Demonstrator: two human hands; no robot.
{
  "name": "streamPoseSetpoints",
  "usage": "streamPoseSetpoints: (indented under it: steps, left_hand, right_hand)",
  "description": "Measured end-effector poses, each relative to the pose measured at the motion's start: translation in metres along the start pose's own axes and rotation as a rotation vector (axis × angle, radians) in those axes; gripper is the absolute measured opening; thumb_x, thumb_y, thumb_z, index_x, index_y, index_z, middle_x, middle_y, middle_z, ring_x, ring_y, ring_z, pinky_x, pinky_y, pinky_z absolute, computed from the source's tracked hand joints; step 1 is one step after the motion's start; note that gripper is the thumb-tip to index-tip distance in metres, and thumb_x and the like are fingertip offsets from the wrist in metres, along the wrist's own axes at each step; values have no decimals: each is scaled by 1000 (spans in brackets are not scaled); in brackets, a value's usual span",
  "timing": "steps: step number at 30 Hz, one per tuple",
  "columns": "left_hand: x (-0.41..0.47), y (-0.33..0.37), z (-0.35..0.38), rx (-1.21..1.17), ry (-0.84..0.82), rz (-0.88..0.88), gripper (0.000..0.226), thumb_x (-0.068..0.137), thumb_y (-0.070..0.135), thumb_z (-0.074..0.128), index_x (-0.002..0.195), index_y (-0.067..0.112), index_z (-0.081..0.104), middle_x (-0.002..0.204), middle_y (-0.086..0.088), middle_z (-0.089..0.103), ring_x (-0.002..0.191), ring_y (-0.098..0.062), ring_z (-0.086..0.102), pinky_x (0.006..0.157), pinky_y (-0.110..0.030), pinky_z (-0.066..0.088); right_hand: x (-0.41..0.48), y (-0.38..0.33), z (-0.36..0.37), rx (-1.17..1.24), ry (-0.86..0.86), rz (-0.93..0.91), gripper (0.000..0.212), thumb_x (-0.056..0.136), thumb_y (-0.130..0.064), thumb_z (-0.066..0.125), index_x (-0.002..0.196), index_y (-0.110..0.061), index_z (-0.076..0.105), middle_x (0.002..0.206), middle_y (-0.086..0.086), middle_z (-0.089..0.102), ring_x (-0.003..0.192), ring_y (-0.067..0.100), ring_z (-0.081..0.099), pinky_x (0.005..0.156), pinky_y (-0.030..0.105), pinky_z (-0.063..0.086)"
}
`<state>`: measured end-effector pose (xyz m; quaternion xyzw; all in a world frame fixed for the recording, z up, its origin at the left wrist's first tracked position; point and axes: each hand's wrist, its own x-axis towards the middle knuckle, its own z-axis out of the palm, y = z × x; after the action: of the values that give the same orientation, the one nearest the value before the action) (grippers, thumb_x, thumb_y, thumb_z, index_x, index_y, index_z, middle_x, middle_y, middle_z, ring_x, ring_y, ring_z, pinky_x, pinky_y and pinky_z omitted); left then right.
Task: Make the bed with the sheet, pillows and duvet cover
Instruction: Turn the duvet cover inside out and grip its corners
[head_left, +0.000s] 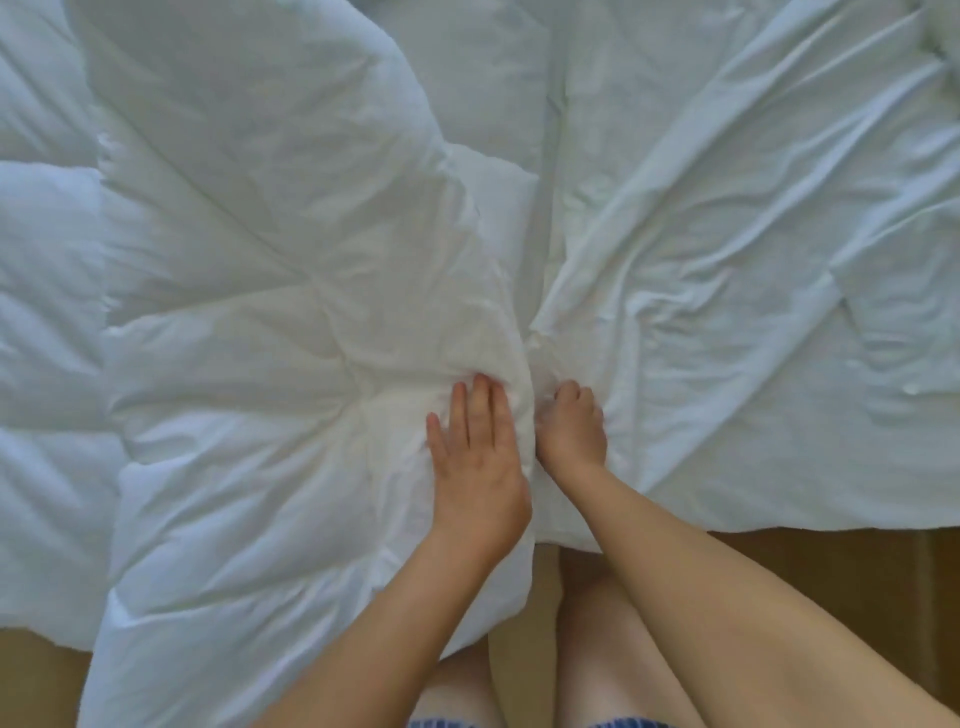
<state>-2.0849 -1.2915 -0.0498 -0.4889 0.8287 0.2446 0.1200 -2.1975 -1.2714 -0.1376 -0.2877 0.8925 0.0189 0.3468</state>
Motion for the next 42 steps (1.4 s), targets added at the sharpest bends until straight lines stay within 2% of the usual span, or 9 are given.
streamPoseSetpoints:
  steps: [5, 11, 15, 20, 24, 31, 34, 38, 42]
  left_hand:
    - [7, 27, 8, -127, 147, 267, 67, 62, -5, 72, 126, -9, 52, 129, -29, 52, 120, -44, 51, 99, -54, 42]
    - [63, 70, 41, -546, -163, -630, 96, 88, 40, 59, 149, 5, -7, 158, -13, 1, 145, -26, 6, 116, -33, 8]
    - [77, 102, 65, -641, -187, -889, 81, 90, 35, 58, 145, 2, 8, 149, -18, 26, 134, -34, 33, 111, -43, 28]
    - [30, 160, 62, -564, -200, -343, 34, 90, 16, 44, 124, 14, 44, 92, -4, 63, 79, -22, 60, 62, -31, 43]
    - [-9, 187, 50, -582, -425, -68, 58, 81, 19, 48, 137, 29, 35, 71, 13, 51, 63, -8, 52, 54, -22, 39]
    - [4, 192, 57, -461, -512, 86, 105, 52, 62, 67, 142, 43, 15, 125, 10, 40, 112, -11, 48, 86, -28, 44]
    - [17, 234, 63, -722, -528, 205, 68, 74, 46, 62, 136, 35, 37, 131, 5, 48, 124, -18, 45, 97, -39, 45]
    - [25, 281, 63, -1091, -471, -24, 25, 85, 33, 41, 92, 28, 65, 86, 4, 70, 82, -14, 65, 66, -21, 51]
    - [40, 334, 81, -1022, -271, -317, 36, 87, 23, 40, 108, -2, 55, 86, -27, 54, 59, -19, 51, 50, -24, 34]
  right_hand:
    - [12, 42, -41, 312, -62, -97, 15, 87, -6, 42, 73, -11, 44, 75, 7, 52, 68, 22, 46, 63, 36, 39]
    - [-13, 122, -91, 507, -220, -113, 20, 81, -2, 44, 65, -12, 38, 60, -1, 39, 55, 13, 31, 51, 26, 27]
    - [-10, 136, -96, 516, -313, -123, 12, 85, -7, 46, 74, -10, 49, 67, -1, 48, 60, 14, 41, 53, 25, 34]
    - [4, 111, -120, 922, -477, -21, 41, 83, -40, 65, 114, -19, 50, 105, -7, 57, 91, 7, 55, 74, 22, 45]
    - [3, 130, -148, 938, -342, 50, 21, 81, -7, 57, 93, -24, 55, 87, -2, 63, 82, 18, 62, 62, 24, 49]
    - [-28, 181, -193, 1396, -117, 349, 21, 79, -5, 50, 92, -4, 67, 75, 8, 67, 67, 21, 66, 55, 27, 53]
    - [-36, 194, -211, 1339, -150, 194, 15, 84, -18, 57, 95, -13, 66, 85, 6, 69, 76, 17, 68, 62, 28, 55]
    - [-19, 235, -225, 1301, -138, 181, 22, 89, -30, 58, 104, -15, 62, 105, 7, 68, 97, 21, 65, 86, 36, 53]
    - [12, 306, -228, 1089, 25, 202, 28, 91, -43, 53, 105, -20, 55, 114, -1, 56, 105, 15, 54, 79, 24, 45]
